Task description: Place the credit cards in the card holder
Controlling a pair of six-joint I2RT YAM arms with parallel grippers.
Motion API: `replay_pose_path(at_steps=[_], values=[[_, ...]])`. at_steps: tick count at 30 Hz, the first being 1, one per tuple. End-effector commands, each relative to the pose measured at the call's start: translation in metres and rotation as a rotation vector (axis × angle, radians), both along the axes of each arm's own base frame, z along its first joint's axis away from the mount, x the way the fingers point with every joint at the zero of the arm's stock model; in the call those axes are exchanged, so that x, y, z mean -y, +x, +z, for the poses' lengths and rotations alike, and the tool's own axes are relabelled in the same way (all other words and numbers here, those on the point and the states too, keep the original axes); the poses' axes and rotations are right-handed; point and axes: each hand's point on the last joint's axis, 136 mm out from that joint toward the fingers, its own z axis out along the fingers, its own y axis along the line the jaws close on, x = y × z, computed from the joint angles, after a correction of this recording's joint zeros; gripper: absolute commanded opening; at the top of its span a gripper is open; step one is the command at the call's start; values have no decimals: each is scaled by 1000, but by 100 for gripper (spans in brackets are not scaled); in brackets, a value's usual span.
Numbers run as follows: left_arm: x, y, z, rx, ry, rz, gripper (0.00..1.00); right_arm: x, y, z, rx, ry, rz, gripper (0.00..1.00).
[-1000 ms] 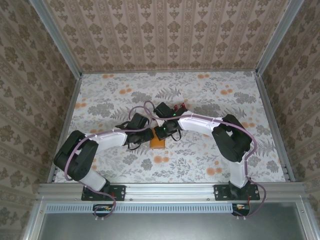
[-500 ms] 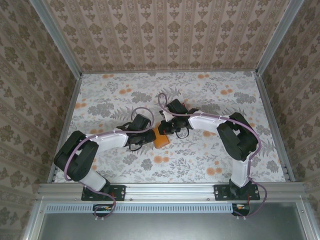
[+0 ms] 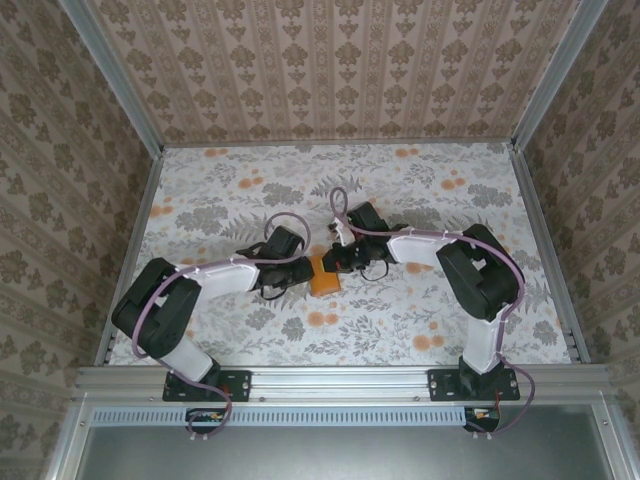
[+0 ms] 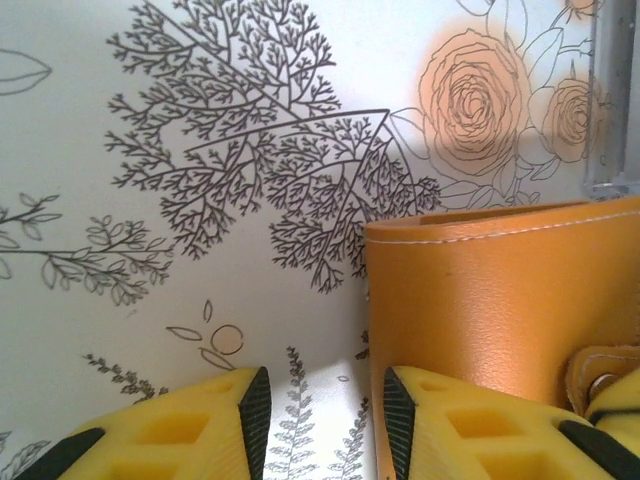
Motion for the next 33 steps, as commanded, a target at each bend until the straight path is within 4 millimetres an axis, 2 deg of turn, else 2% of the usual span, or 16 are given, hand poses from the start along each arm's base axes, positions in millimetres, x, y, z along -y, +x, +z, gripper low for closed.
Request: replay_pose_path(at_steps=[1,7,16,17,19,21,24,28,33], values=[[8,-2,-4,-17,2,-27,40,-4,-2,26,6,105,19,3],[8,-3,-2,-19,1,-29,40,6,4,24,-10,138,-22,3],[2,0,23,32,12,-29,41,28,8,29,45,56,-72,3],[3,0,24,33,8,-30,42,32,8,30,56,27,-73,4],[6,-1,24,26,3,-40,44,39,7,34,83,-42,-76,17],[6,-3,20,18,10,-43,46,49,3,38,125,-183,-70,31],[4,-4,16,10,19,-33,48,60,3,46,196,-418,-51,44],[-3,-4,15,15,23,7,49,68,1,44,224,-639,-20,45],[-22,-1,20,31,17,54,49,56,-4,37,245,-795,48,43]])
